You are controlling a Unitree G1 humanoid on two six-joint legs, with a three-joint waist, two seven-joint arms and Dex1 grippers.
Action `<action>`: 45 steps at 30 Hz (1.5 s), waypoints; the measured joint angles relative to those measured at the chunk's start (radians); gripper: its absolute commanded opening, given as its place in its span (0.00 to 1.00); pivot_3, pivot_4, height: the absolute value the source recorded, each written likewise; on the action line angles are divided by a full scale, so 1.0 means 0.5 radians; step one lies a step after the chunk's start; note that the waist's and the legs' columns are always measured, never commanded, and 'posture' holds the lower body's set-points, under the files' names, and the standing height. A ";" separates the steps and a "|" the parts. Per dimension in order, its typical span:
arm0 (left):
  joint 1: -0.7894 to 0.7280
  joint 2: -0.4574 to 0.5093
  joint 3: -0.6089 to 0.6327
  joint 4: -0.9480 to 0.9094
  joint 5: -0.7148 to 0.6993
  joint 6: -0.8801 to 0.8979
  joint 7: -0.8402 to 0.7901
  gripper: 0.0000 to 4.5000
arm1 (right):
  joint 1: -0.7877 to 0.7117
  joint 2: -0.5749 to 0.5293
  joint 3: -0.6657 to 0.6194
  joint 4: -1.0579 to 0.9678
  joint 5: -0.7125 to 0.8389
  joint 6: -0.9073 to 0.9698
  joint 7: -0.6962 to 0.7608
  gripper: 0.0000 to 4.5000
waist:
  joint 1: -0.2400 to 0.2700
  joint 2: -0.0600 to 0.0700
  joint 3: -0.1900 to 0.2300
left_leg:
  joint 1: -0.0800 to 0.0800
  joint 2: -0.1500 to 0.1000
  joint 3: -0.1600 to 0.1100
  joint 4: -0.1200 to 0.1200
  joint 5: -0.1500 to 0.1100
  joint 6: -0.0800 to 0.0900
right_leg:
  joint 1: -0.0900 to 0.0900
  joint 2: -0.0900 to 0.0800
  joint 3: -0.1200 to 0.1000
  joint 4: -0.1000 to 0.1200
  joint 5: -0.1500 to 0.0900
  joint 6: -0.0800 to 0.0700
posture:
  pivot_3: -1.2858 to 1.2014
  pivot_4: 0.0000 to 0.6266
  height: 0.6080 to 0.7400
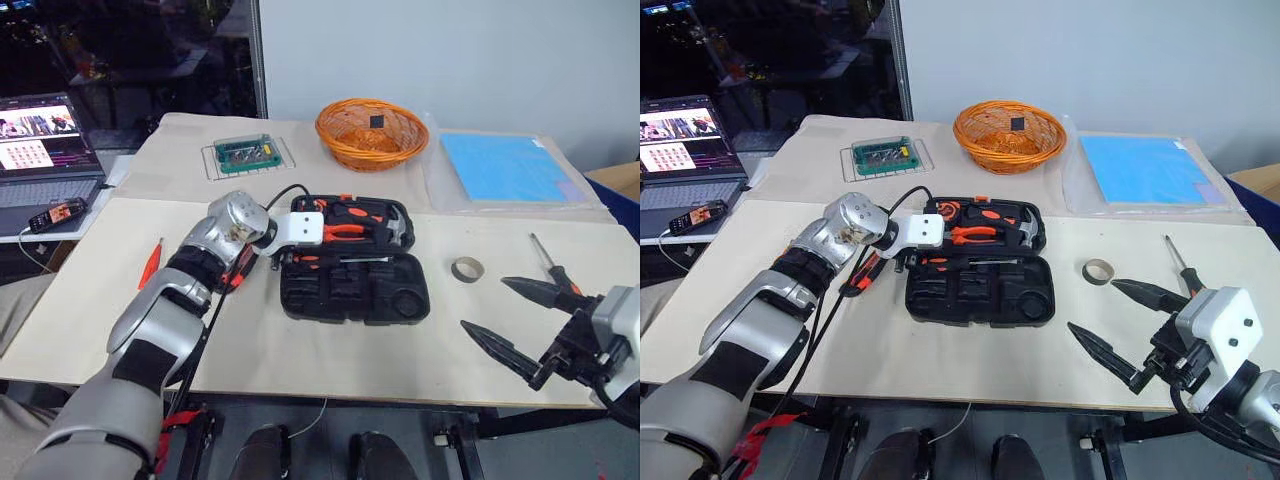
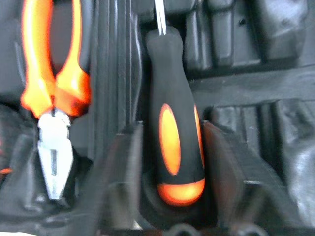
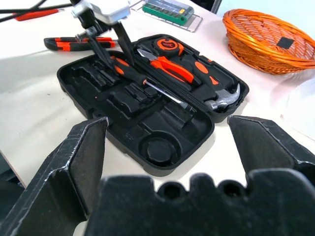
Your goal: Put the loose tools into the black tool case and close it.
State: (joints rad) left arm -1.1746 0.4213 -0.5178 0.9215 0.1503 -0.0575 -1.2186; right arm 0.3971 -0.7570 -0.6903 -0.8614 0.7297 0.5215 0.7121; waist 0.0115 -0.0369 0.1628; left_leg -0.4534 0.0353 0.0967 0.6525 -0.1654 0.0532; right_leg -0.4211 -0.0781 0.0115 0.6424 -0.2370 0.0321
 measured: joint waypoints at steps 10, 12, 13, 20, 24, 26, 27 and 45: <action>0.388 -0.082 0.695 -0.925 -0.574 1.078 0.182 0.25 | -0.074 -0.004 0.068 0.017 -0.006 0.009 -0.062 1.00 | 0.006 0.006 -0.003 | -0.006 0.002 -0.001 0.016 -0.004 0.009 | 0.003 -0.002 -0.001 0.001 0.004 0.007 | 0.52 0.24 1.00; 0.581 -0.273 0.766 -1.007 -0.572 1.129 0.528 0.07 | -0.084 -0.003 0.107 0.023 -0.011 0.020 -0.097 1.00 | 0.013 0.006 -0.004 | -0.007 0.001 -0.002 0.017 -0.004 0.009 | 0.003 -0.003 -0.001 0.002 0.006 0.010 | 0.52 0.24 1.00; 0.630 -0.330 0.769 -1.014 -0.562 1.125 0.625 0.01 | -0.091 -0.002 0.114 0.022 -0.011 0.026 -0.115 1.00 | 0.014 0.006 -0.003 | -0.007 0.000 -0.002 0.017 -0.003 0.010 | 0.003 -0.004 -0.001 0.001 0.006 0.011 | 0.52 0.24 1.00; 0.802 -0.505 0.655 -1.032 -0.364 1.116 1.136 0.01 | -0.207 -0.011 0.187 0.017 0.000 0.188 -0.345 1.00 | -0.003 0.009 -0.006 | -0.005 -0.001 -0.001 0.017 -0.003 0.010 | 0.003 -0.002 0.002 0.002 0.009 0.011 | 0.52 0.24 1.00; 0.828 -0.461 0.526 -1.056 -0.269 1.059 1.149 0.01 | -0.234 -0.081 0.191 0.012 0.002 0.313 -0.416 1.00 | -0.006 0.009 -0.026 | -0.001 0.001 0.001 0.016 -0.004 0.010 | 0.005 -0.003 0.003 0.001 0.004 0.002 | 0.52 0.24 1.00; 0.860 -0.456 0.512 -1.061 -0.240 1.009 1.159 0.01 | -0.236 -0.099 0.191 0.013 -0.006 0.374 -0.463 1.00 | -0.008 0.011 -0.040 | 0.002 0.002 0.002 0.016 -0.005 0.010 | 0.007 -0.004 0.004 0.001 0.001 -0.002 | 0.52 0.24 1.00; 0.870 -0.456 0.517 -1.060 -0.236 0.973 1.159 0.01 | -0.245 -0.106 0.193 0.013 -0.024 0.393 -0.484 1.00 | -0.010 0.011 -0.044 | 0.003 0.002 0.003 0.016 -0.006 0.009 | 0.008 -0.004 0.004 0.000 0.001 -0.003 | 0.52 0.24 1.00; 1.148 -0.168 0.806 -2.329 -1.273 1.566 0.593 0.94 | -0.858 -0.706 0.623 0.813 -0.357 1.039 -0.686 1.00 | -0.024 0.018 -0.042 | -0.002 -0.004 0.013 0.016 -0.003 0.018 | 0.002 -0.012 0.006 -0.002 0.005 -0.003 | 0.52 0.24 1.00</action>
State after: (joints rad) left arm -0.6008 0.3372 -0.1147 -0.2430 -0.4860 0.7255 -0.9222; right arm -0.0321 -1.1098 -0.3789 -0.4550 0.5514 1.0410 0.3692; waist -0.0006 -0.0277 0.1416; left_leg -0.4544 0.0332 0.1034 0.6608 -0.1670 0.0621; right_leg -0.4203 -0.0841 0.0146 0.6416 -0.2347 0.0304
